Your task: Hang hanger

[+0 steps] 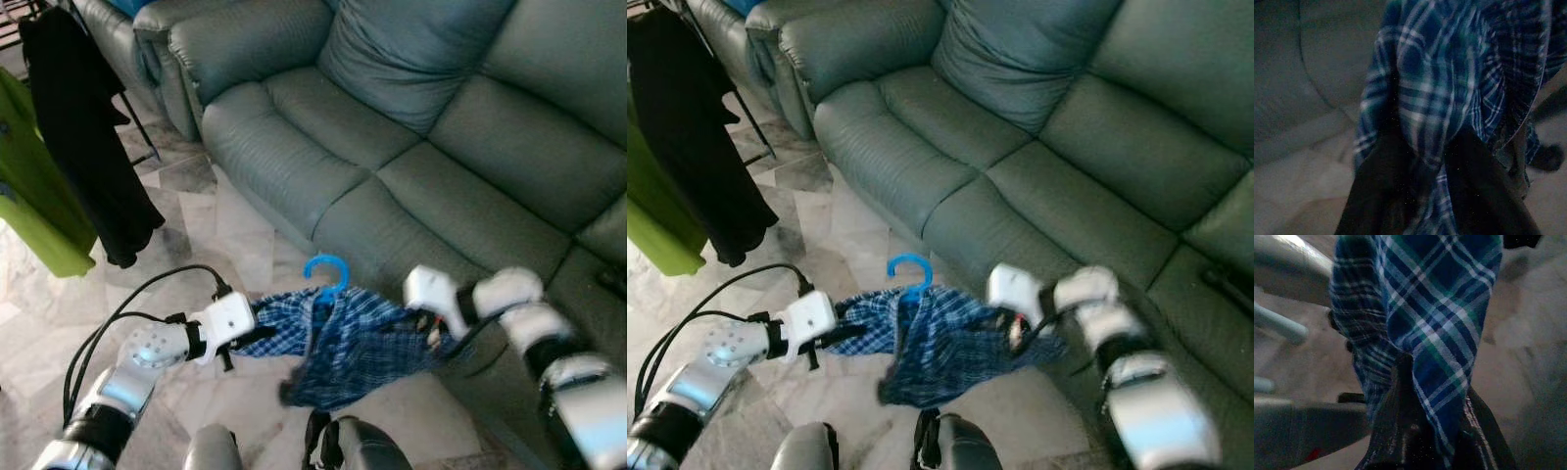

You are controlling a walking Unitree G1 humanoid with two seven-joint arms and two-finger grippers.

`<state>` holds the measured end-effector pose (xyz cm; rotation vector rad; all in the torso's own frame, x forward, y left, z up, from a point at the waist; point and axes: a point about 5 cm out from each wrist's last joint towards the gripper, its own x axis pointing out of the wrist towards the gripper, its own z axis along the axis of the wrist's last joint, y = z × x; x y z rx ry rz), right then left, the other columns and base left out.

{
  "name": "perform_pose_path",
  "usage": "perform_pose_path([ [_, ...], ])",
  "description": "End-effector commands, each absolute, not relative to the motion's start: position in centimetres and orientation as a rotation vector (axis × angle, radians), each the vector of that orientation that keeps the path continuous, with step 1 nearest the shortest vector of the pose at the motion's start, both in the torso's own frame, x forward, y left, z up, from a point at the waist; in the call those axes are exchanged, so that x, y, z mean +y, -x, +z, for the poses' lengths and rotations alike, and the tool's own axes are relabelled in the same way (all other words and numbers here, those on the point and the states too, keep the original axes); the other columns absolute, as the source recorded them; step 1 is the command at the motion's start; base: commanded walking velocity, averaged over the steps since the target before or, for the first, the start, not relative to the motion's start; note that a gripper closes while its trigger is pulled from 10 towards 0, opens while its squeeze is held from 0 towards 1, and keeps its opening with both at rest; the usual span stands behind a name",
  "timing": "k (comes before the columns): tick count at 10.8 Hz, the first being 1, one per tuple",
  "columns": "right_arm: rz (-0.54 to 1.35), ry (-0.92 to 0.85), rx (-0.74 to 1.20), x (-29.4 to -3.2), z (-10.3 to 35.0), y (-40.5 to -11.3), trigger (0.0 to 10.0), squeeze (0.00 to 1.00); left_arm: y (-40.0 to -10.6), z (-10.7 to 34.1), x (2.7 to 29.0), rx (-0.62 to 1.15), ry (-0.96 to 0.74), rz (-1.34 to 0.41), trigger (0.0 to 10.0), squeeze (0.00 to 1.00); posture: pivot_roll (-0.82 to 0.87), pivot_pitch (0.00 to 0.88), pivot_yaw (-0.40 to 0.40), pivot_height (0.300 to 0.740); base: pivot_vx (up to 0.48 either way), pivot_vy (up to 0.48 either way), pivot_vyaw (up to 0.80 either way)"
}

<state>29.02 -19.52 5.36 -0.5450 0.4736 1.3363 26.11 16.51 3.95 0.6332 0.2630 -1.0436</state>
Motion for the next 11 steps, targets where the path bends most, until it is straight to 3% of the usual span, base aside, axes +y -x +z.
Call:
perform_pose_path([
  [1, 1.270, 0.563, 0.469, -19.3, 4.6, -28.8, 0.0, 0.00, -26.1, 3.5, 16.8, 0.245, -0.729, -1.023, 10.0, 1.00, 0.05, 0.119, -0.108, 0.740, 0.000, 0.000, 0.00],
  [3, 1.024, 0.525, 0.401, -17.8, 3.2, -29.0, 0.0, 0.00, -26.8, 3.3, 17.7, 0.206, -0.817, -0.885, 10.0, 1.00, 0.06, 0.116, -0.118, 0.740, 0.000, 0.000, 0.00],
  [6, 0.679, 0.383, 0.309, -17.6, 3.0, -29.7, 0.0, 0.00, -26.8, 3.0, 19.3, 0.189, -0.604, -0.611, 10.0, 1.00, 0.03, 0.107, -0.085, 0.740, 0.000, 0.000, 0.00],
  [7, 0.507, 0.307, 0.292, -18.2, 2.7, -29.7, 4.0, 0.00, -27.0, 2.5, 19.5, 0.198, -0.604, -0.476, 10.0, 1.00, 0.02, 0.109, -0.081, 0.740, 0.000, 0.000, 0.00],
  [8, 0.359, 0.213, 0.307, -18.7, 2.1, -29.2, 10.0, 0.00, -27.1, 2.3, 19.1, 0.188, -0.561, -0.386, 10.0, 1.00, 0.03, 0.110, -0.088, 0.740, 0.000, 0.000, 0.00],
  [9, 0.332, 0.184, 0.282, -18.7, 1.9, -28.6, 10.0, 0.00, -27.3, 2.7, 18.9, 0.173, -0.449, -0.329, 10.0, 1.00, 0.03, 0.107, -0.090, 0.740, 0.000, 0.000, 0.00],
  [10, 0.318, 0.185, 0.243, -18.7, 2.1, -27.8, 10.0, 0.00, -27.6, 3.0, 19.1, 0.199, -0.163, -0.194, 10.0, 0.00, 0.00, 0.102, -0.086, 0.740, 0.000, 0.000, 0.00],
  [11, 0.287, 0.168, 0.211, -18.9, 2.5, -27.6, 10.0, 0.00, -27.7, 3.8, 19.1, 0.161, -0.081, -0.134, 10.0, 0.00, 0.00, 0.106, -0.095, 0.740, 0.000, 0.000, 0.00],
])
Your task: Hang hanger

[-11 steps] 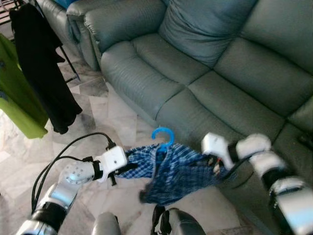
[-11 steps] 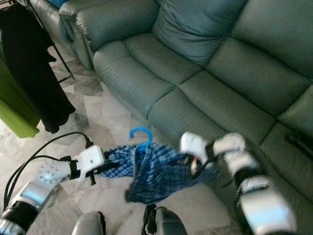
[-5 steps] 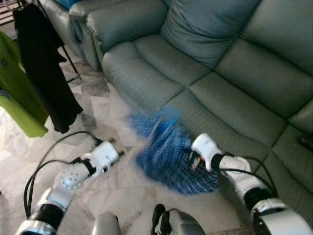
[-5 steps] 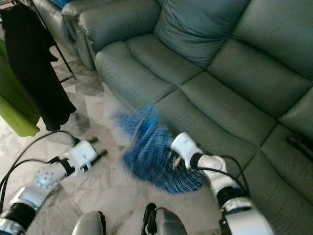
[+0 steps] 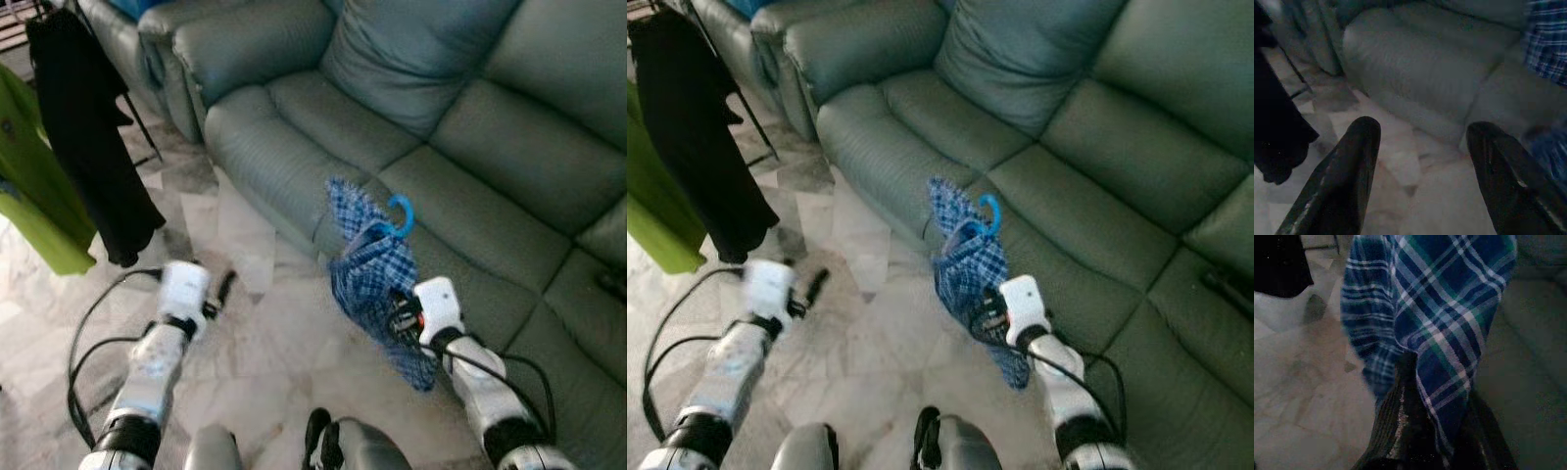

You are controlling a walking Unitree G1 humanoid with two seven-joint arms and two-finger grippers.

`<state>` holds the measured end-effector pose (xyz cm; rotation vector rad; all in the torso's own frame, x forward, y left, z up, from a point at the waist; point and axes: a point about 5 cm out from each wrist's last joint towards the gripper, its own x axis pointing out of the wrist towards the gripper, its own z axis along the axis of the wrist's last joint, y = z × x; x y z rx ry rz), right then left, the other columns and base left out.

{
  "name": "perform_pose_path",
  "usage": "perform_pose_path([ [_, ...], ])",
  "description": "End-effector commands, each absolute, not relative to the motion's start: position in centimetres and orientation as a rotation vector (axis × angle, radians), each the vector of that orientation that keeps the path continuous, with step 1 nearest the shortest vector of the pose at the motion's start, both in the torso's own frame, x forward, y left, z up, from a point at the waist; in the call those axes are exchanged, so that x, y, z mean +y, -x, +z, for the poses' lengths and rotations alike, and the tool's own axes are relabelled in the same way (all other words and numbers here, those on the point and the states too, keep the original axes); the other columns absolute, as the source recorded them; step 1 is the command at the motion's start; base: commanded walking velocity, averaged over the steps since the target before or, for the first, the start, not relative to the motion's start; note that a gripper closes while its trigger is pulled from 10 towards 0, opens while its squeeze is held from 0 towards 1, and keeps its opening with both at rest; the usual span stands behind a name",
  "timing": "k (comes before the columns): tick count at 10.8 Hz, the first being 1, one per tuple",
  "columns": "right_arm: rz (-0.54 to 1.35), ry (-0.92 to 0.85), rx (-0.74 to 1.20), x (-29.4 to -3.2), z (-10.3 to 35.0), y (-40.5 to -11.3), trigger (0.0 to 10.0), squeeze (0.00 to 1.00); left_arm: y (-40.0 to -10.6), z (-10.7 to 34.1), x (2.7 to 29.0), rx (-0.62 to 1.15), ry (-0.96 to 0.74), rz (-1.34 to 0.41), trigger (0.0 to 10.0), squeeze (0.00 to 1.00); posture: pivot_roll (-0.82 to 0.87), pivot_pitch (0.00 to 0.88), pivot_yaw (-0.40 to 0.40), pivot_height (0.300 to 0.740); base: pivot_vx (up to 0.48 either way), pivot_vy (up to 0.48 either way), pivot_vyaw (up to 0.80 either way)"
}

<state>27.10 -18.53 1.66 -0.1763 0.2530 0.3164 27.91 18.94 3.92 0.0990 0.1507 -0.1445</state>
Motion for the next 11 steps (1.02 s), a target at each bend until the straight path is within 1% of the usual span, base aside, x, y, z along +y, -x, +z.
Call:
perform_pose_path([
  [1, 0.266, 0.159, 0.209, -19.0, 2.6, -27.4, 10.0, 0.00, -27.8, 4.2, 19.2, 0.134, -0.039, -0.072, 10.0, 0.00, 0.00, 0.108, -0.096, 0.740, 0.000, 0.000, 0.00],
  [4, 0.282, 0.152, 0.157, -18.2, 3.6, -27.4, 10.0, 0.00, -27.9, 4.8, 18.6, 0.099, 0.027, -0.083, 10.0, 0.00, -0.01, 0.108, -0.100, 0.740, 0.000, 0.000, 0.62],
  [5, 0.280, 0.148, 0.156, -18.1, 3.8, -27.5, 10.0, 0.00, -28.1, 5.1, 18.8, 0.089, 0.057, -0.050, 10.0, 1.00, -0.01, 0.108, -0.100, 0.740, 0.255, 0.000, 0.64],
  [6, 0.283, 0.151, 0.160, -18.1, 3.9, -27.5, 10.0, 0.00, -28.1, 5.2, 18.7, 0.082, 0.059, -0.052, 10.0, 1.00, -0.01, 0.109, -0.102, 0.740, 0.259, 0.000, 0.63],
  [7, 0.304, 0.162, 0.174, -17.9, 3.8, -27.4, 10.0, 0.00, -28.1, 5.1, 19.1, 0.099, -0.011, -0.003, 10.0, 0.09, -0.01, 0.114, -0.102, 0.740, 0.000, 0.000, 0.59],
  [8, 0.315, 0.163, 0.170, -17.6, 3.8, -27.3, 10.0, 0.00, -28.0, 5.0, 19.3, 0.102, -0.023, 0.017, 10.0, 0.00, -0.01, 0.122, -0.101, 0.740, 0.262, 0.000, 0.52],
  [9, 0.315, 0.157, 0.171, -17.5, 3.8, -27.3, 10.0, 0.00, -28.0, 5.0, 19.4, 0.104, -0.016, 0.022, 10.0, 0.00, -0.01, 0.124, -0.100, 0.740, 0.266, 0.000, 0.43],
  [11, 0.327, 0.151, 0.202, -17.3, 3.4, -27.0, 10.0, 0.00, -28.0, 5.0, 19.5, 0.108, -0.015, 0.023, 10.0, 0.00, 0.00, 0.121, -0.096, 0.740, 0.347, 0.000, 0.00],
])
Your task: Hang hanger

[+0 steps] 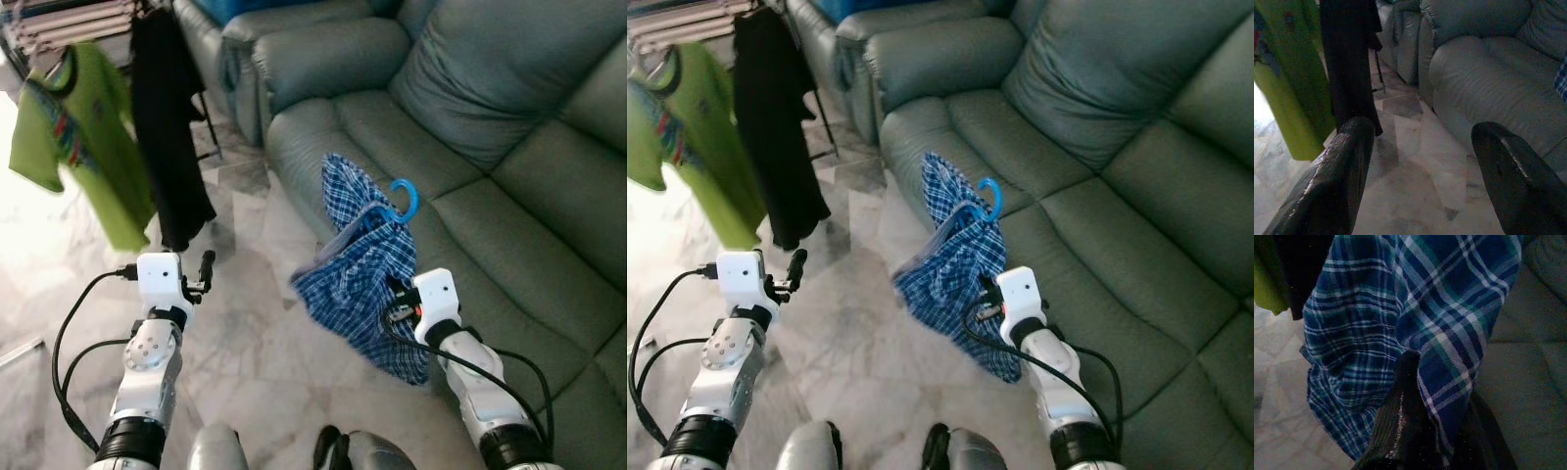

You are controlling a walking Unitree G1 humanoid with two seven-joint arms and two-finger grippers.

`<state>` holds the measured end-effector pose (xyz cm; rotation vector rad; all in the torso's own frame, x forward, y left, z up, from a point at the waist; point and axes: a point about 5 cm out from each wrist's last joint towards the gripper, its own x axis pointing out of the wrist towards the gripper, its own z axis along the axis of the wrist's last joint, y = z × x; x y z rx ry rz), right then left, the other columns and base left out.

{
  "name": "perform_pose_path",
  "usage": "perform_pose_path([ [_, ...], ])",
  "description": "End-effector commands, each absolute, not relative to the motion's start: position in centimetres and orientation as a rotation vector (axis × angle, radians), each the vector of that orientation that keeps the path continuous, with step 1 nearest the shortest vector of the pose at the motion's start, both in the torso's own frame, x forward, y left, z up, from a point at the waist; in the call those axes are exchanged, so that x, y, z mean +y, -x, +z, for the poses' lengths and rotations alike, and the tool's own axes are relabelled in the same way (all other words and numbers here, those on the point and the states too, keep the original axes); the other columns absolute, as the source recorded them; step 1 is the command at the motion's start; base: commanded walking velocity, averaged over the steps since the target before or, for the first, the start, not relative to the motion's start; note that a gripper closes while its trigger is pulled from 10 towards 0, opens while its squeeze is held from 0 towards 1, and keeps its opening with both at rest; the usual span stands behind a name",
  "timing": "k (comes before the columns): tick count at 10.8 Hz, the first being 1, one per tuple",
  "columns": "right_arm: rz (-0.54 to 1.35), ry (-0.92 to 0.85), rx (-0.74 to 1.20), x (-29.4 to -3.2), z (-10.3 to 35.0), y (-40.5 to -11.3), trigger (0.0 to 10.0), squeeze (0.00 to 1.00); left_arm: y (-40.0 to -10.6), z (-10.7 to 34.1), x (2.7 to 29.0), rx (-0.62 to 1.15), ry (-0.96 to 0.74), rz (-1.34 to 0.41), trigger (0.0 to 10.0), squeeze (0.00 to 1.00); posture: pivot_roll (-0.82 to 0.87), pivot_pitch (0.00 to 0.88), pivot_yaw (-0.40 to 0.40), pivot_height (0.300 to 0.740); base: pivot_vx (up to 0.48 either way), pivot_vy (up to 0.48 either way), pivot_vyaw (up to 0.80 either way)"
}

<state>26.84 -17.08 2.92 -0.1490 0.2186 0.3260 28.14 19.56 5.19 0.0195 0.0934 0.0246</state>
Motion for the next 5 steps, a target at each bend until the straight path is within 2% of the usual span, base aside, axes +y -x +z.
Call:
perform_pose_path([
  [1, 0.312, 0.139, 0.198, -17.28, 3.46, -27.02, 10.0, 0.00, -28.25, 5.20, 19.51, 0.101, -0.027, 0.028, 10.0, 0.00, 0.00, 0.117, -0.093, 0.740, 0.431, 0.000, 0.00],
  [3, 0.266, 0.124, 0.257, -17.25, 2.98, -27.29, 10.0, 0.00, -28.42, 5.28, 19.64, 0.101, -0.036, 0.034, 10.0, 0.00, 0.00, 0.115, -0.089, 0.740, 0.437, 0.000, 0.00],
  [4, 0.288, 0.024, 0.277, -16.82, 3.03, -27.30, 10.0, 0.00, -28.48, 5.30, 19.68, 0.100, -0.037, 0.036, 10.0, 0.00, 0.00, 0.113, -0.089, 0.740, 0.435, 0.000, 0.00],
  [5, 0.220, 0.089, 0.233, -17.24, 3.26, -27.54, 10.0, 0.00, -28.52, 5.33, 19.72, 0.098, -0.039, 0.041, 10.0, 0.00, 0.00, 0.111, -0.088, 0.740, 0.446, 0.000, 0.00],
])
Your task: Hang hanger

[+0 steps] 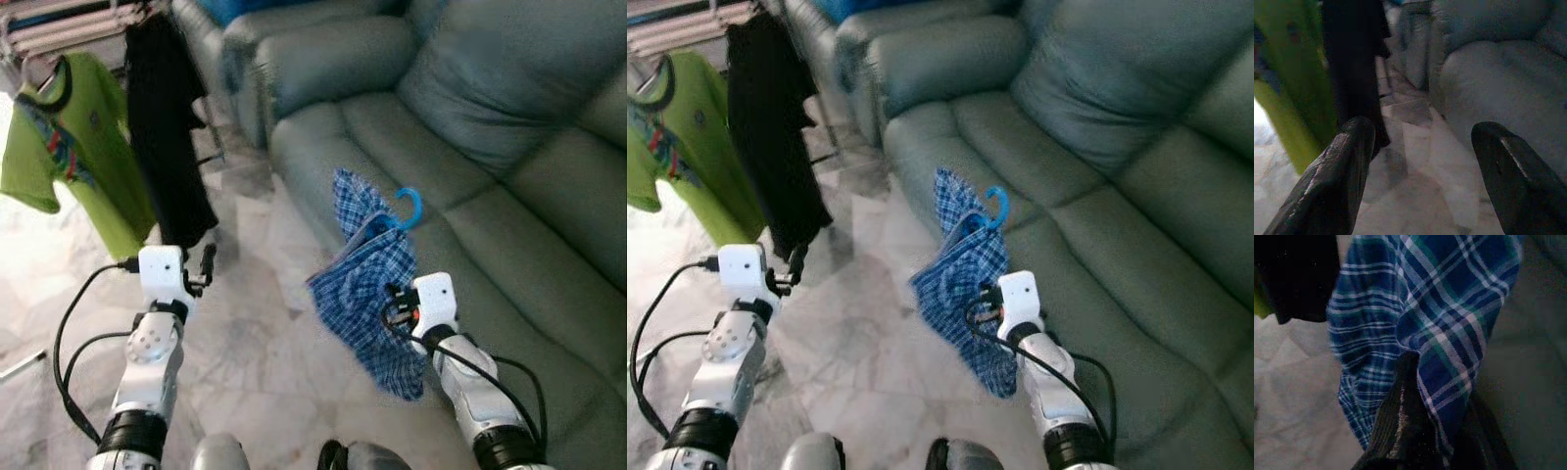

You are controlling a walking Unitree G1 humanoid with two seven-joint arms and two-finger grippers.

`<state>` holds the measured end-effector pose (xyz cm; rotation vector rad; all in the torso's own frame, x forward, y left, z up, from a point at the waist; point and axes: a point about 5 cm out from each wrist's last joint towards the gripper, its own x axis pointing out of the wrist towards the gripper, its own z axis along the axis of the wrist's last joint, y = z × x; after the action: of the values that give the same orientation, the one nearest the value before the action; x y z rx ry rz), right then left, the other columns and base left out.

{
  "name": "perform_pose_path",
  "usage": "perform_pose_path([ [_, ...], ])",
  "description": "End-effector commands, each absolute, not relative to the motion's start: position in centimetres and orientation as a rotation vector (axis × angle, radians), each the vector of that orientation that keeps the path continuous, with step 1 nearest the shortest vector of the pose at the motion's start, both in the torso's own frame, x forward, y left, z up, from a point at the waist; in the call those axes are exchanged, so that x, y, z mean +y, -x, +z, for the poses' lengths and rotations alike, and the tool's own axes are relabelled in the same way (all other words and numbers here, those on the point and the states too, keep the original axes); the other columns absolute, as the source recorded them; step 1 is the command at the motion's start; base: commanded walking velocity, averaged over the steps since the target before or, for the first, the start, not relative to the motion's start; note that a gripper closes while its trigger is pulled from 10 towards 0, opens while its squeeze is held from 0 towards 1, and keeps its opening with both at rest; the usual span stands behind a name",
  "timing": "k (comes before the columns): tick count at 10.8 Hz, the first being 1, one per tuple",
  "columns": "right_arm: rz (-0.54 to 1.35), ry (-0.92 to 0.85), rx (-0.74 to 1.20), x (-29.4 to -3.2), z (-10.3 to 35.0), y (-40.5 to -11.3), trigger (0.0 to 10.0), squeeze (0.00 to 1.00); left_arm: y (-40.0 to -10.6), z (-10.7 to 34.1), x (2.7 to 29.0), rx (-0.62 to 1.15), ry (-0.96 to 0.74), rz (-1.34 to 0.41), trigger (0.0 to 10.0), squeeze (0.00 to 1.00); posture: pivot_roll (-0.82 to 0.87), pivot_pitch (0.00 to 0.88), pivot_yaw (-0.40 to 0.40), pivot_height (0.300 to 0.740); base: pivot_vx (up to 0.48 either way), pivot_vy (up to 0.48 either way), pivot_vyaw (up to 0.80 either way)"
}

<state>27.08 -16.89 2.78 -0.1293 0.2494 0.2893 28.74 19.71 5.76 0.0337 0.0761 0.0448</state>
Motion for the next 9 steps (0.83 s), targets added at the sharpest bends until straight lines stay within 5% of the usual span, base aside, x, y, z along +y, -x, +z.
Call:
perform_pose_path([
  [1, 0.346, 0.108, 0.210, -16.5, 3.7, -27.3, 10.0, 0.00, -28.7, 5.4, 19.8, 0.093, -0.037, 0.060, 10.0, 0.00, 0.00, 0.111, -0.087, 0.740, 0.446, 0.000, 0.00],
  [5, 0.327, 0.079, 0.210, -16.1, 3.5, -27.2, 10.0, 0.00, -28.2, 4.6, 20.5, 0.138, -0.081, 0.116, 10.0, 0.00, 0.01, 0.102, -0.090, 0.740, 0.400, 0.000, 0.77],
  [9, 0.317, 0.070, 0.220, -15.9, 3.1, -27.6, 10.0, 0.00, -27.0, 3.6, 21.5, 0.175, -0.158, 0.218, 10.0, 0.00, 0.05, 0.079, -0.065, 0.740, 0.000, 0.000, 0.79],
])
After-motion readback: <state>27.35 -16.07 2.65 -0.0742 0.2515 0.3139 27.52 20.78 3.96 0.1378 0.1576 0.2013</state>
